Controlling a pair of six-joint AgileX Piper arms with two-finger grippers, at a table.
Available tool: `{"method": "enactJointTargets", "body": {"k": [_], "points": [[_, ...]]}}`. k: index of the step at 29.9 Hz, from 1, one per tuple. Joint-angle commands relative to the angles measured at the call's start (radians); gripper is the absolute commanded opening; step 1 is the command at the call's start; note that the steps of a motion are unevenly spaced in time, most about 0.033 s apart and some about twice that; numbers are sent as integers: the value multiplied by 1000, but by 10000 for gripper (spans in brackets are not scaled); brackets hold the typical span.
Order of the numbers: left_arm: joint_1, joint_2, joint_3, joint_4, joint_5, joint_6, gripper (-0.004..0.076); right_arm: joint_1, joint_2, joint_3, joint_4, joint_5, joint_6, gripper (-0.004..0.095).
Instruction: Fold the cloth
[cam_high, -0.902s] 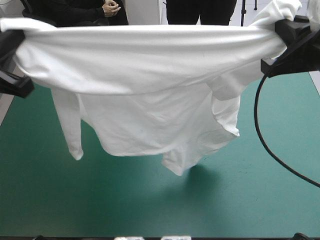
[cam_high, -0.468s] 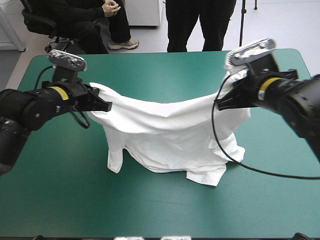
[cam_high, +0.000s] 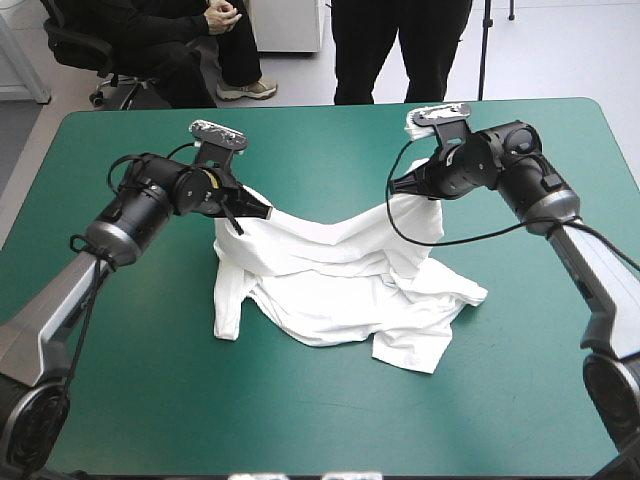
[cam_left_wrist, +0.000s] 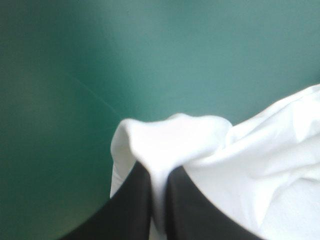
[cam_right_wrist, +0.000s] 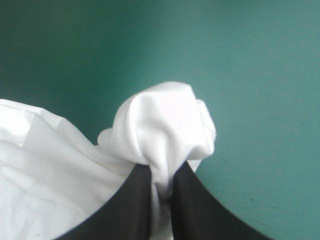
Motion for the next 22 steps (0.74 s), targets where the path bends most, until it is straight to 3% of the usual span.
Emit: {"method": "enactJointTargets", "body": {"k": [1,11,13,16,20,22], "points": [[-3,23,-29,45,-85,-47,-17,-70,28,-23,76,-65,-75,-17],[47,166,-33,117,-235,-239,-17,-173,162,-25,104,-215,-117,-11],[65,175,-33,117,-239,-273,-17,-176,171,-25,109,-221,-128,46],[89,182,-33,113,-237,-273,0,-176,179,-25,120,-223,-136,234],[115,180,-35,4,-214,-264,210,-176,181,-29,175,-228,-136,560],[128,178,-55,-46,-134,-202,374,-176,181,-53,173,-171,-154,621]]}}
